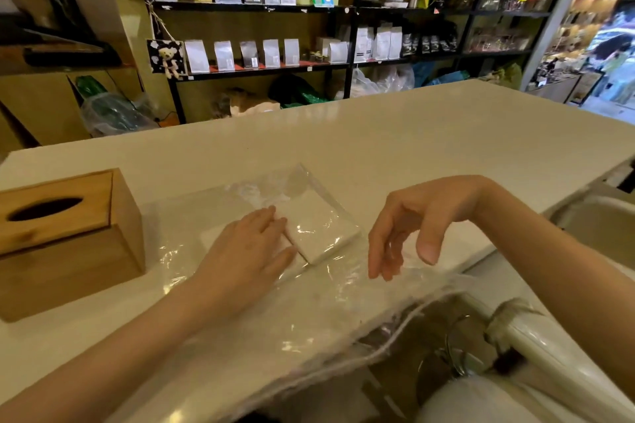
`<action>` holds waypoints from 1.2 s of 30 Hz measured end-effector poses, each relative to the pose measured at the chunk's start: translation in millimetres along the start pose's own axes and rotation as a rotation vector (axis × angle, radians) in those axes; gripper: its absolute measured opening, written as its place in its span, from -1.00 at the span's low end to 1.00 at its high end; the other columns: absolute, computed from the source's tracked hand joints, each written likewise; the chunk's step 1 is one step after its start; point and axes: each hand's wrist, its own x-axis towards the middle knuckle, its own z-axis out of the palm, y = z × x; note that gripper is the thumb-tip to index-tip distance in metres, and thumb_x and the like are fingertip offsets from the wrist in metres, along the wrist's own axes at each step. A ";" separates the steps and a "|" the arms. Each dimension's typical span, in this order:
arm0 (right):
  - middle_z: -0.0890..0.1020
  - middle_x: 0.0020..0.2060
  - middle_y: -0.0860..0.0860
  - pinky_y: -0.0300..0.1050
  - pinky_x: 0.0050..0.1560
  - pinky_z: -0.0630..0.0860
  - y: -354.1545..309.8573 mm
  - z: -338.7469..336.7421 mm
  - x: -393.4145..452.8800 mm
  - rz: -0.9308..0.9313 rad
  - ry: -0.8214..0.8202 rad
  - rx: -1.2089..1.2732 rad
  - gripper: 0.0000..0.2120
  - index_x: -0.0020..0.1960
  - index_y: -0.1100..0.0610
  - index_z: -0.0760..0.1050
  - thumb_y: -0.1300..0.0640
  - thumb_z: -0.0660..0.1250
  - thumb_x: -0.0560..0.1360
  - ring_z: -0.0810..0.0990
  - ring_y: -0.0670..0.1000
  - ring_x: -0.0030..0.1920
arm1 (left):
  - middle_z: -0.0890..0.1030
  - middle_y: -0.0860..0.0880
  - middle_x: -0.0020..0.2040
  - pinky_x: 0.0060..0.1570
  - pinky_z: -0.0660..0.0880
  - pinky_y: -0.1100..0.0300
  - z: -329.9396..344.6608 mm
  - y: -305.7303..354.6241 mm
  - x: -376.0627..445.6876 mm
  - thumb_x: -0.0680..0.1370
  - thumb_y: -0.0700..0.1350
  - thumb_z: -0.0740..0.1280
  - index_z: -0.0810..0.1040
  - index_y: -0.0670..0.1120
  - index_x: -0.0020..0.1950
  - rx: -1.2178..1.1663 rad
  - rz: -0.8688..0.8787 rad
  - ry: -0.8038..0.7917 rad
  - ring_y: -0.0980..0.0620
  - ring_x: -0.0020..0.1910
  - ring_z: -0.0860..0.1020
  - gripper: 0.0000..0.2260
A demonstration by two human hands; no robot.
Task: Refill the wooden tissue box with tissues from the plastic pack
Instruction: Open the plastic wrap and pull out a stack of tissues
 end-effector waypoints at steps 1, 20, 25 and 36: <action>0.64 -0.08 0.09 -0.14 0.06 0.48 1.6 4.0 1.9 0.031 0.010 -0.005 -0.46 0.09 0.08 0.58 -0.21 0.47 0.22 0.59 0.03 -0.05 | 0.07 -0.12 0.54 0.45 0.01 0.13 1.3 5.6 -5.4 0.29 0.31 -0.27 0.10 -0.10 0.49 0.032 -0.062 -0.054 -0.01 0.52 0.04 -0.14; 0.11 0.52 -0.02 -0.10 0.50 -0.07 43.1 -7.9 100.3 0.211 0.704 -0.419 -0.48 0.48 0.00 0.12 -0.08 0.13 0.57 0.02 -0.07 0.51 | -0.11 -0.09 0.55 0.48 -0.17 -0.02 4.5 -28.1 19.1 0.58 0.15 -0.13 -0.09 -0.07 0.51 0.115 -0.391 -0.138 0.02 0.52 -0.15 -0.45; 0.13 0.51 -0.03 -0.14 0.48 -0.06 48.1 -34.4 120.5 0.168 0.747 -0.255 -0.50 0.47 0.03 0.17 -0.04 0.15 0.57 0.05 -0.06 0.50 | -0.09 -0.09 0.55 0.48 -0.18 -0.04 7.1 -47.3 44.3 0.58 0.14 -0.11 -0.07 -0.07 0.51 0.085 -0.416 -0.102 0.01 0.52 -0.14 -0.45; 0.24 0.46 -0.12 -0.17 0.44 0.08 63.4 -58.5 128.4 0.122 0.790 -0.194 -0.52 0.42 -0.07 0.26 0.01 0.26 0.52 0.18 -0.07 0.46 | -0.13 0.10 0.52 0.44 -0.28 0.11 -0.6 -51.8 36.6 0.34 0.47 -0.23 0.00 0.03 0.50 -0.072 -0.093 -0.010 0.20 0.48 -0.20 -0.17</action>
